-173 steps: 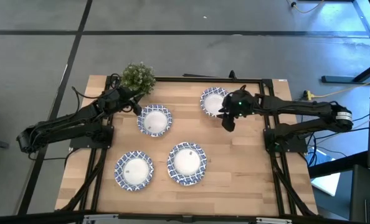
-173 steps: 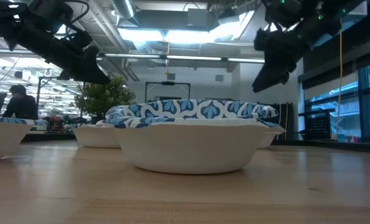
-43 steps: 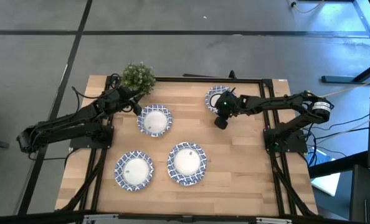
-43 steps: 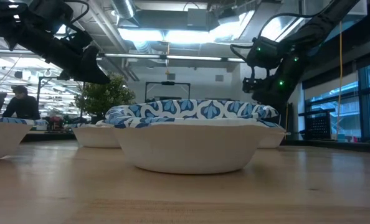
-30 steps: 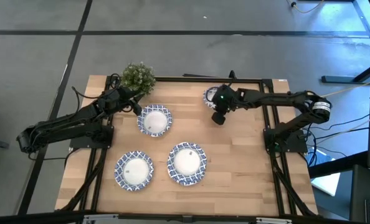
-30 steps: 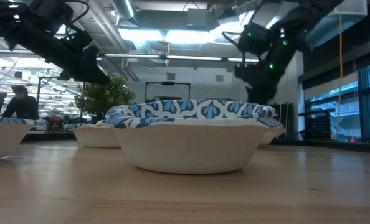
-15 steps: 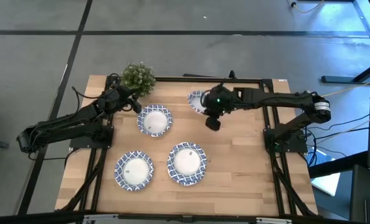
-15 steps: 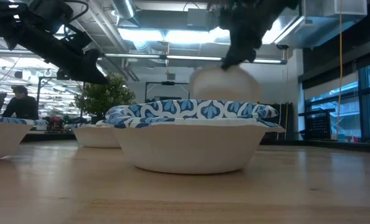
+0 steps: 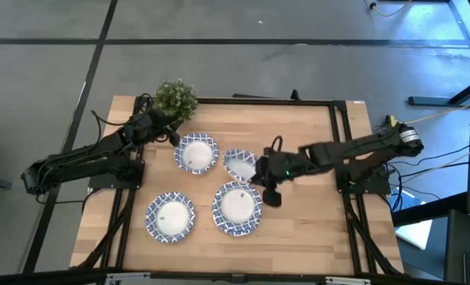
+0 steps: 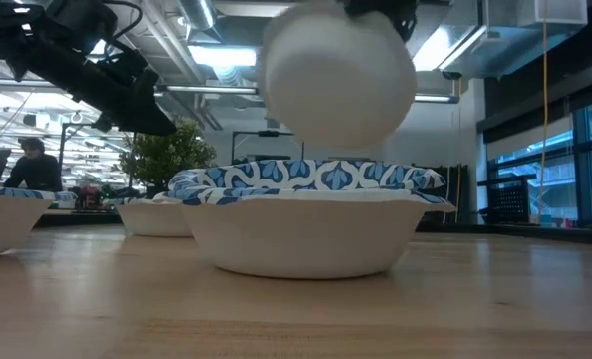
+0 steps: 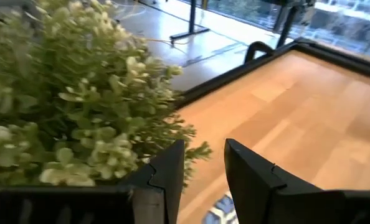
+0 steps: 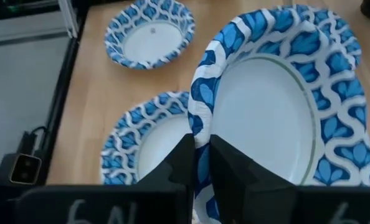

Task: Nest bowls inside each other
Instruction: Stack the white bowl on top of the other white bowl, then move the stacked white bowls to the center of the table

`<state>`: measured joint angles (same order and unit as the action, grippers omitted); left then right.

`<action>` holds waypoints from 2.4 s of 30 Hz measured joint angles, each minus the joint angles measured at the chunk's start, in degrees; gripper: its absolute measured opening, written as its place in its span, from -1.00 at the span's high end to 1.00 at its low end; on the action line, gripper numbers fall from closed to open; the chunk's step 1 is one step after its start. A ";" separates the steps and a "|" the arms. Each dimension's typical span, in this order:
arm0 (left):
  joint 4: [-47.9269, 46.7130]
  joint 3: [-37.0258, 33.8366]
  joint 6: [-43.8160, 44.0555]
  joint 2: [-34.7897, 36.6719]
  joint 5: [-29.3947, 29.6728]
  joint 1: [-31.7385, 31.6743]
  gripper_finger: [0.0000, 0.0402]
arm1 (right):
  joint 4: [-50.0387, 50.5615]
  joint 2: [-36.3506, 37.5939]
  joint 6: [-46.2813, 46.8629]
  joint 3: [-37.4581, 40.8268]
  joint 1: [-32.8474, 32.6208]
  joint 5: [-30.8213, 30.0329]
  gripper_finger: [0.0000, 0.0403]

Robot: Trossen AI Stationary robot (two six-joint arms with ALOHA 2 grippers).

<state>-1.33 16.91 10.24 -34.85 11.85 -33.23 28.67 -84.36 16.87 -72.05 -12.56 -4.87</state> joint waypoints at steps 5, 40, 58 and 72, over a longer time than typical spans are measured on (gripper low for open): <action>-0.19 0.00 0.28 0.00 -2.40 0.00 0.45 | -0.71 -1.05 3.80 -0.02 -4.17 -3.90 0.78; -7.32 0.00 -1.82 0.00 -2.11 0.02 0.45 | 0.68 -24.29 17.28 -24.34 -14.60 -4.14 0.78; -13.64 0.00 -1.71 0.00 -2.13 0.02 0.45 | 7.73 -35.23 23.74 -30.97 -17.33 -3.68 0.77; -13.67 0.00 -1.78 0.00 -2.13 0.02 0.45 | 6.46 -35.23 22.73 -30.97 -16.98 -3.00 0.38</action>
<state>-15.00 16.91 8.46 -34.85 9.72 -33.21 35.13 -119.59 39.60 -103.02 -29.54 -7.88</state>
